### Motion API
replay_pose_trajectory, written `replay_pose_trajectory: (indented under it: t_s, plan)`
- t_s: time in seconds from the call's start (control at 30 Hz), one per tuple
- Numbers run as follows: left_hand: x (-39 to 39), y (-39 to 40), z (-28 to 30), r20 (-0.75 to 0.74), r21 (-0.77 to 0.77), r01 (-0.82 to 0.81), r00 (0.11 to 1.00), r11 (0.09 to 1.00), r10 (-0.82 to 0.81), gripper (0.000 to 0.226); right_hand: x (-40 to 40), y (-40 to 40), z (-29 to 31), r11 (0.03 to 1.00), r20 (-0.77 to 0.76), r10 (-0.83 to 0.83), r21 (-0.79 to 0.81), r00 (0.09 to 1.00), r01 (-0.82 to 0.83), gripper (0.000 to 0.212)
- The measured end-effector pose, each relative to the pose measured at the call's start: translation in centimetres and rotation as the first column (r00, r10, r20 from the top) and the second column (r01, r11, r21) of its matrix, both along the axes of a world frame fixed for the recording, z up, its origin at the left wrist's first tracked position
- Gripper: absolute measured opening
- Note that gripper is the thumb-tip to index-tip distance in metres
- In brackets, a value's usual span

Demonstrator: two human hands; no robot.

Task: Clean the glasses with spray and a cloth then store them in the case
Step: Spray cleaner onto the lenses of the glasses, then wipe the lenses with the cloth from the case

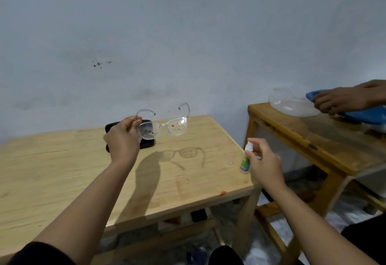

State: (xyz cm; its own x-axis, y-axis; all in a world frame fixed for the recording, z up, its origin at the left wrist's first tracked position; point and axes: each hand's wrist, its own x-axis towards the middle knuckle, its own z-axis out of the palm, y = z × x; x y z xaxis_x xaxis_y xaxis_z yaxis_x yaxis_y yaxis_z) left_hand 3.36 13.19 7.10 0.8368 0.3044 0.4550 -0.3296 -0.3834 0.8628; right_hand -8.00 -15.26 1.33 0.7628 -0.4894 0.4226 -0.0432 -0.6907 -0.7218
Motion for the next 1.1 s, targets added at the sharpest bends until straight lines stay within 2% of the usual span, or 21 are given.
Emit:
replay_pose_trajectory:
  t_s: [0.17, 0.3, 0.47, 0.67, 0.9, 1.1]
  plan:
    - [-0.2, 0.2, 0.1, -0.002, 0.027, -0.008, 1.000, 1.000, 0.008, 0.020, 0.0, -0.3, 0.0, 0.998, -0.037, 0.043, -0.033, 0.998, -0.044, 0.037]
    - [-0.3, 0.6, 0.8, 0.017, 0.034, -0.040, 0.999, 0.999, 0.039, 0.020, 0.3, -0.5, 1.3, 0.982, -0.130, 0.044, -0.178, 0.991, -0.067, 0.052]
    - [-0.8, 1.7, 2.1, 0.039, 0.003, -0.034, 0.999, 0.999, 0.034, 0.020, 1.8, 0.1, 4.5, 0.936, -0.254, -0.007, -0.341, 0.967, -0.082, 0.053]
    - [-1.3, 5.1, 3.2, 0.050, 0.005, -0.114, 0.992, 0.993, 0.114, 0.019, 5.3, 4.1, 6.2, 0.891, -0.264, 0.046, -0.426, 0.963, -0.160, 0.052]
    - [-1.9, 12.4, 1.8, 0.009, -0.015, -0.241, 0.970, 0.970, 0.241, 0.020, 10.2, 13.0, 3.0, 0.844, -0.290, 0.272, -0.386, 0.917, -0.373, 0.049]
    - [-2.2, 18.7, -0.1, -0.025, 0.034, -0.378, 0.925, 0.925, 0.379, 0.020, 14.0, 20.0, -0.4, 0.833, -0.343, 0.434, -0.200, 0.833, -0.516, 0.047]
